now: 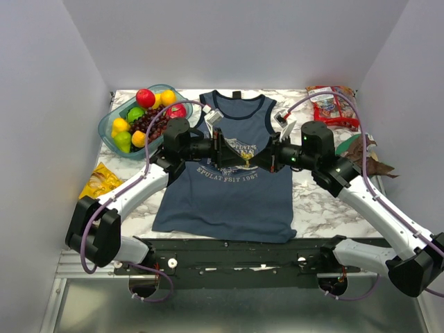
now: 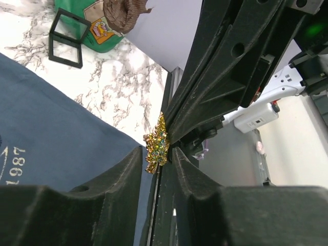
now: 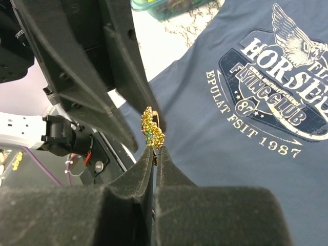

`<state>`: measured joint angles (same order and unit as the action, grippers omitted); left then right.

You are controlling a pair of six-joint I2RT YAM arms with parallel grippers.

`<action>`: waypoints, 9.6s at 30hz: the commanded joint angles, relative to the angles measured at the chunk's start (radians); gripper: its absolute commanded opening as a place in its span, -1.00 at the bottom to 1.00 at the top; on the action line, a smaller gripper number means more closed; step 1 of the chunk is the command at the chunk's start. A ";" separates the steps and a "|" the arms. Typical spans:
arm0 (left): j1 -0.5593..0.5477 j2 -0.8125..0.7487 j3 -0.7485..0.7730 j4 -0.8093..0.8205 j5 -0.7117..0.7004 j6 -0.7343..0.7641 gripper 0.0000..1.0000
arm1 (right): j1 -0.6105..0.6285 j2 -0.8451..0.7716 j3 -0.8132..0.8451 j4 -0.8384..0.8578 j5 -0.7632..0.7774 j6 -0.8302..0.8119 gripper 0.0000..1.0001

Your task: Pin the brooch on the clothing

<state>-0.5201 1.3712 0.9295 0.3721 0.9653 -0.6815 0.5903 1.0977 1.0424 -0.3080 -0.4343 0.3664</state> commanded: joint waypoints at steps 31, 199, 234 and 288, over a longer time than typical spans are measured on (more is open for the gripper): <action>-0.132 -0.083 0.127 -0.564 -0.600 0.460 -1.00 | 0.152 0.005 -0.022 0.041 0.541 0.508 0.19; -0.165 -0.054 0.250 -0.844 -1.037 0.588 -1.00 | 0.108 -0.132 -0.151 -0.044 0.759 0.195 0.70; -0.359 0.604 0.739 -1.360 -1.735 0.715 -1.00 | -0.041 0.047 -0.191 -0.111 0.859 0.192 0.79; 0.100 0.819 0.615 -0.205 -0.424 0.016 -1.00 | -0.126 0.979 0.617 -0.216 0.697 0.216 0.13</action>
<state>-0.4328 2.1521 1.5635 0.0380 0.4526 -0.5934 0.4419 2.0064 1.5768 -0.4339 0.2050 0.5415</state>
